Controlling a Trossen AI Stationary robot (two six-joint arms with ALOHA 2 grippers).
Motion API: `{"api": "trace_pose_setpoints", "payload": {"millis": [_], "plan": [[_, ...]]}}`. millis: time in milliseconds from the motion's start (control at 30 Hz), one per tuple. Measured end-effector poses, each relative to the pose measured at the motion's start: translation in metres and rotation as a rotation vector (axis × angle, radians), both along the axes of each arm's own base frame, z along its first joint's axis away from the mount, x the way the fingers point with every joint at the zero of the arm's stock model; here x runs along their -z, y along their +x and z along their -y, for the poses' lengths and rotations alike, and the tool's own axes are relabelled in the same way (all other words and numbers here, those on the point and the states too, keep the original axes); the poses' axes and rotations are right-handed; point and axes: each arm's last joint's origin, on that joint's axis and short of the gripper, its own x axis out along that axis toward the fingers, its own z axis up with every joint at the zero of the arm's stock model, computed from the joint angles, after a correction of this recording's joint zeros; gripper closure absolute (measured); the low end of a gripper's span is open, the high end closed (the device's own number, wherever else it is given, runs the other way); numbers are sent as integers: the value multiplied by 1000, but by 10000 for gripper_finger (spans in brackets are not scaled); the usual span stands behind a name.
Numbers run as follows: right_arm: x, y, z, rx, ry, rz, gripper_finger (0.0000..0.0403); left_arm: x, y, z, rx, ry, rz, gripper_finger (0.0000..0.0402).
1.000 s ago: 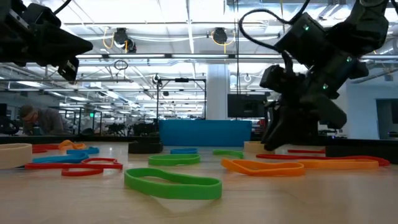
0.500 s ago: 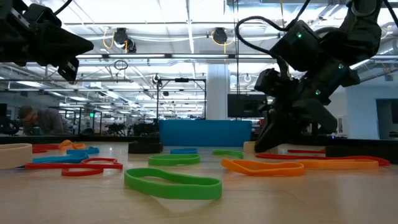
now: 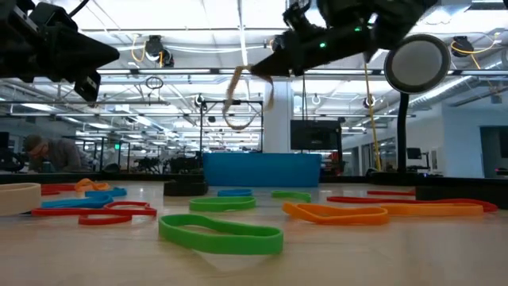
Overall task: Pick and place rubber bands into bin
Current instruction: Put the brown rubber band into the blue bin
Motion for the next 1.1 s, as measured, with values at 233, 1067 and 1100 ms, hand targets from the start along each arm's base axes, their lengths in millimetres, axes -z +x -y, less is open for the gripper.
{"api": "trace_pose_setpoints", "payload": {"millis": [233, 1067, 1100], "plan": [[-7, -20, 71, 103, 61, 8, 402, -2, 0, 0, 0, 3, 17, 376], [97, -24, 108, 246, 321, -144, 299, -3, 0, 0, 0, 2, 26, 376], [92, -27, 108, 268, 322, -156, 285, -3, 0, 0, 1, 0, 26, 376]]}}
